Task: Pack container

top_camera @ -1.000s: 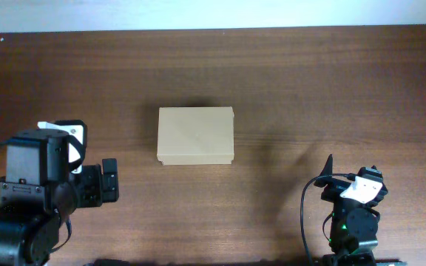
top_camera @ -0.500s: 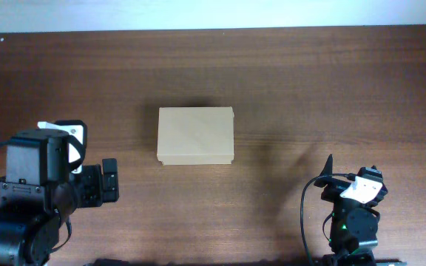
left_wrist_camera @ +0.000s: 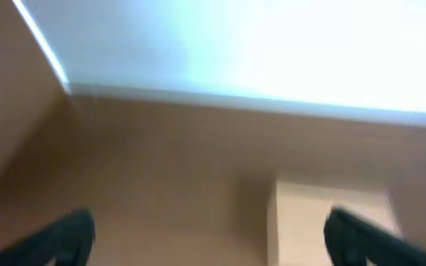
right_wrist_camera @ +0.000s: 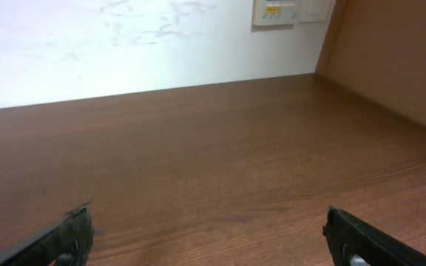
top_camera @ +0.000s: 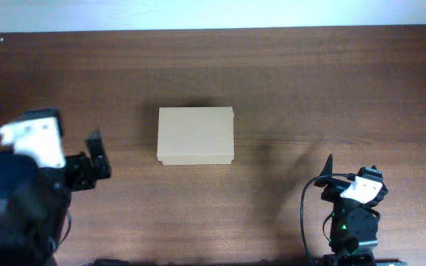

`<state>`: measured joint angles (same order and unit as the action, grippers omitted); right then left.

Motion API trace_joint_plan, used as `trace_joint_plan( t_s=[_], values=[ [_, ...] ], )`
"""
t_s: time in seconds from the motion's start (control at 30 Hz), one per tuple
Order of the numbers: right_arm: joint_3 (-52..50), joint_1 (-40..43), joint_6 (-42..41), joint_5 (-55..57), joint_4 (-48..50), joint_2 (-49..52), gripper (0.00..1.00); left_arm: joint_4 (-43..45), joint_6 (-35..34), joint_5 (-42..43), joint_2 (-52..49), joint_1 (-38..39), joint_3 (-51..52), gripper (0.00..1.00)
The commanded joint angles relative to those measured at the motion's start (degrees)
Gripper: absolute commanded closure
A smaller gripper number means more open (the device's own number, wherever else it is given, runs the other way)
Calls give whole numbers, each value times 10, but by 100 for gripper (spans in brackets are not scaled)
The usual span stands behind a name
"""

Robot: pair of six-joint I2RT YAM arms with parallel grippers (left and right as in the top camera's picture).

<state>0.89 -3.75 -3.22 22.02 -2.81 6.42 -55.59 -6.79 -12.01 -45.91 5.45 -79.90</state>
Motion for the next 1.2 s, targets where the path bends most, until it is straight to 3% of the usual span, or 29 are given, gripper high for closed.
trace_joint_plan(
  t_s=[0.0,0.2,0.37,0.5,0.7,0.97,1.17],
  values=[
    [-6,4,-2,7,1,-5,1,141,0,-9,81,-20,130,0],
    [-6,4,-2,7,1,-5,1,461,0,-9,218,-31,391,0],
    [-6,4,-2,7,1,-5,1,614,0,-9,321,-31,577,1],
    [-6,4,-2,7,1,-5,1,630,0,-9,388,-31,679,0],
    [-6,4,-2,7,1,-5,1,629,0,-9,424,-31,749,0],
    [-6,4,-2,7,1,-5,1,623,0,-9,424,-31,794,0],
    [-6,4,-2,7,1,-5,1,561,0,-9,424,-31,794,0]
  ],
)
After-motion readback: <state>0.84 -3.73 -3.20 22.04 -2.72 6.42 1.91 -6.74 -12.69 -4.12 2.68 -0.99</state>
